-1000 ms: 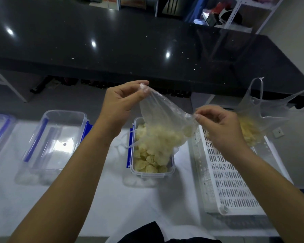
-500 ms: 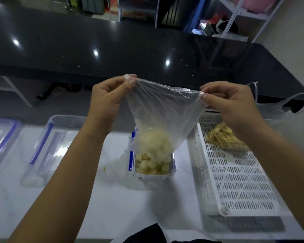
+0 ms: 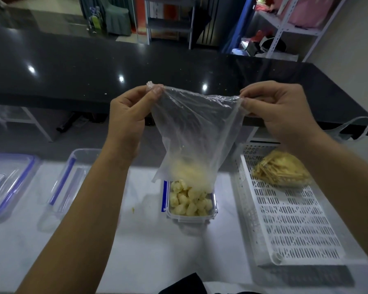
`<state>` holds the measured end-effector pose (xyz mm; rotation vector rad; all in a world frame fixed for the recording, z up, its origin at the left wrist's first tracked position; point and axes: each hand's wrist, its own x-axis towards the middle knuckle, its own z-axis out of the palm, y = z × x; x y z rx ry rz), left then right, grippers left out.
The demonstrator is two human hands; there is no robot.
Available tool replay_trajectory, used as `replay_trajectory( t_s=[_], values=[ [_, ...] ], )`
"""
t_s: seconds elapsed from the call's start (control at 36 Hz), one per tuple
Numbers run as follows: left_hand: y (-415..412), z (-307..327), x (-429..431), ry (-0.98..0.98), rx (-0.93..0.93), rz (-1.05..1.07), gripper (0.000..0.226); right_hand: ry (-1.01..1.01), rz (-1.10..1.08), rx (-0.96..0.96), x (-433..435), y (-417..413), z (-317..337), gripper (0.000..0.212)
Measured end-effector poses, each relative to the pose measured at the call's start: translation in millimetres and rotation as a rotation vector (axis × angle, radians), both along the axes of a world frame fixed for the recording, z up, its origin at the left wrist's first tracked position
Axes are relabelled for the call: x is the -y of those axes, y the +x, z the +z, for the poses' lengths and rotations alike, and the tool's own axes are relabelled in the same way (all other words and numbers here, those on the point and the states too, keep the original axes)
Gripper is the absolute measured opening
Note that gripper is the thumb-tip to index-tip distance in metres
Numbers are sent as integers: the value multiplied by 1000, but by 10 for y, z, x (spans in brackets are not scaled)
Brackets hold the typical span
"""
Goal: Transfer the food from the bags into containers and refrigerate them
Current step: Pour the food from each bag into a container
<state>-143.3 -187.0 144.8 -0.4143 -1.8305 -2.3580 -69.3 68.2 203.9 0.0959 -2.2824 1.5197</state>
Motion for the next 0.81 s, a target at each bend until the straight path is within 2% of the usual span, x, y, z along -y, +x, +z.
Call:
replay_trajectory(
  t_s=[0.08,0.19,0.33,0.42,0.5,0.67,0.69,0.81],
  values=[
    [19,51,31,9,-23,-16,18,22,-4,-2,25,15,66,9],
    [44,69,65,-22,-69,-90,14,12,-5,-22,32,29,132,10],
    [75,-36,75,-111,7,-215,33,10,-17,-35,30,74,187,14],
    [126,-102,48,-182,6,-215,18,-9,-41,-27,11,117,210,12],
    [184,-84,19,-116,28,-211,9,-32,-61,8,-11,159,256,8],
    [234,92,-28,-11,-24,-314,13,-248,46,54,-203,232,399,7],
    [234,121,-51,6,-13,-319,12,-296,63,61,-261,231,394,10],
    [226,95,-239,45,140,-248,8,-441,139,259,-386,353,-3,51]
  ],
)
